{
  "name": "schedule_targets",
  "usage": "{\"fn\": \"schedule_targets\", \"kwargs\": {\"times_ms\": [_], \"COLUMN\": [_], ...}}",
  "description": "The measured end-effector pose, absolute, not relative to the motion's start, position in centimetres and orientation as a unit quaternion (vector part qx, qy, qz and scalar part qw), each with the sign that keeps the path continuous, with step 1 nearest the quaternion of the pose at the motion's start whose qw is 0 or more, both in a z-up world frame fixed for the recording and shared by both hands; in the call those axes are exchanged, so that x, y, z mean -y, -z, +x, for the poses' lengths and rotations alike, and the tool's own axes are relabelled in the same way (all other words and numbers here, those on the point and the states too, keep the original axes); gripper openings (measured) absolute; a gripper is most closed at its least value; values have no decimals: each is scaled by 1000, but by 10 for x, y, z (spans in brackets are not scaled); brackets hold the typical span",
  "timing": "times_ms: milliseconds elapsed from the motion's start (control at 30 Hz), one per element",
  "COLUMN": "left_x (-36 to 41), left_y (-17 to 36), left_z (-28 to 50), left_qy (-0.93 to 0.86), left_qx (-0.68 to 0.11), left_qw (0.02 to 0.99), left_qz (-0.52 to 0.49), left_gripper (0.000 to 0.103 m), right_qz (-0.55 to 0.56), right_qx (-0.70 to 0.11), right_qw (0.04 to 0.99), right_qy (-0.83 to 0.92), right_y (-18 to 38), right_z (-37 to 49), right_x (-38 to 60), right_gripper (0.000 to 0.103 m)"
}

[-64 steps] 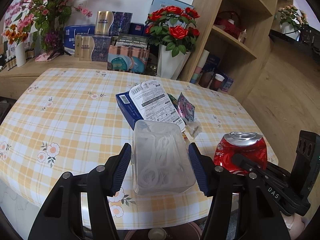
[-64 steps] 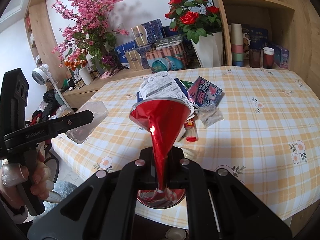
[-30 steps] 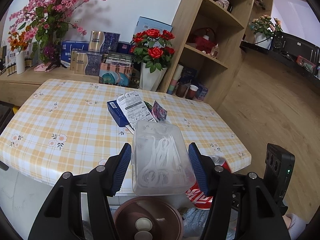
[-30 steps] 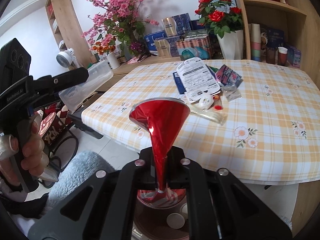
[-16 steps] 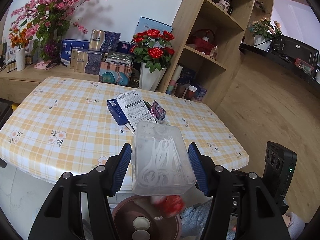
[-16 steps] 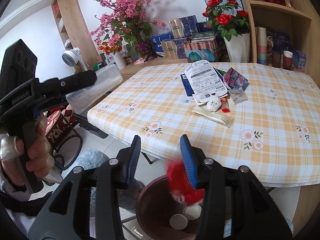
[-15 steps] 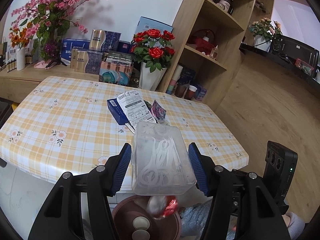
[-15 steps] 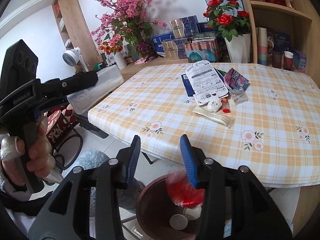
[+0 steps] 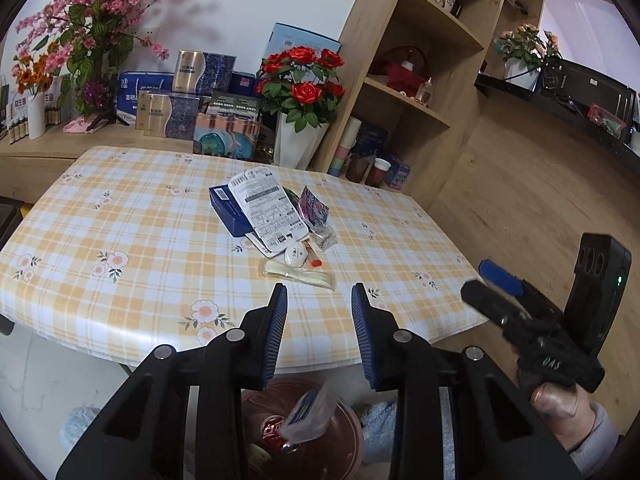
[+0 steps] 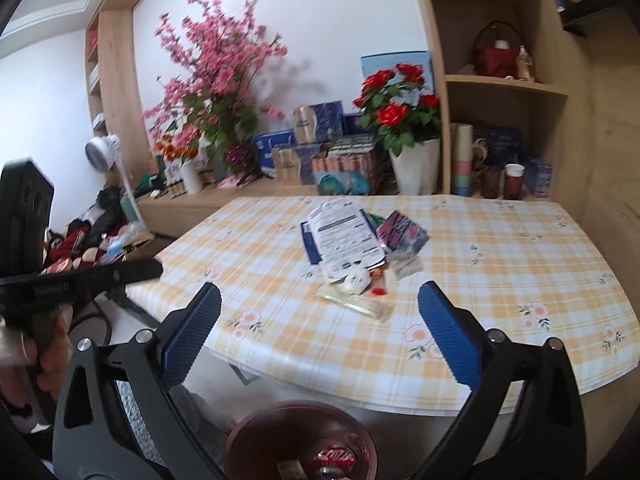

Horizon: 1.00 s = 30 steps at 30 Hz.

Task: Collect trash
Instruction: 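Open the left tool over the brown bin to drop the floss box, then move both tools back over the table toward the receipt and wrappers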

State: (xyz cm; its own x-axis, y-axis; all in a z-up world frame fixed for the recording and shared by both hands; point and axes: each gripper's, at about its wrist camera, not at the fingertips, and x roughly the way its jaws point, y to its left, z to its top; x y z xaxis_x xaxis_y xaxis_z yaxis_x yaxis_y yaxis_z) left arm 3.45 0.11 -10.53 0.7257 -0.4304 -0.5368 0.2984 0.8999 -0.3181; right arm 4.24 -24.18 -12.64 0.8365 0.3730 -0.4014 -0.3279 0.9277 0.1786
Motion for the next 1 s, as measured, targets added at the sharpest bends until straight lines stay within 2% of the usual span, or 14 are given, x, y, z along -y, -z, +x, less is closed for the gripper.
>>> {"fn": "schedule_targets", "kwargs": {"times_ms": [467,533,600,633,733,800,900,1000], "left_x": [-3,-7,-11,-13,-18,-21,-25,-27], "left_y": [106,106,106,106,105,106,108,113], "left_z": [37,41,43,45,49,53,60,69], "left_qy": [163,153,147,144,134,129,114,98], "left_qx": [-300,-299,-296,-293,-286,-285,-286,-296], "left_qw": [936,938,940,941,945,945,946,945], "left_qz": [-84,-86,-88,-90,-90,-96,-98,-96], "left_gripper": [32,38,52,55,72,90,96,97], "right_qz": [47,44,38,36,36,40,54,66], "right_qx": [-225,-229,-236,-238,-244,-254,-267,-270], "right_qw": [963,962,962,962,961,959,955,953], "right_qy": [-143,-140,-131,-127,-121,-120,-120,-119], "right_y": [134,136,139,140,144,148,154,158], "right_z": [48,51,54,55,60,65,74,79], "right_x": [257,258,257,258,259,261,266,269], "right_gripper": [97,97,97,97,97,97,97,97]}}
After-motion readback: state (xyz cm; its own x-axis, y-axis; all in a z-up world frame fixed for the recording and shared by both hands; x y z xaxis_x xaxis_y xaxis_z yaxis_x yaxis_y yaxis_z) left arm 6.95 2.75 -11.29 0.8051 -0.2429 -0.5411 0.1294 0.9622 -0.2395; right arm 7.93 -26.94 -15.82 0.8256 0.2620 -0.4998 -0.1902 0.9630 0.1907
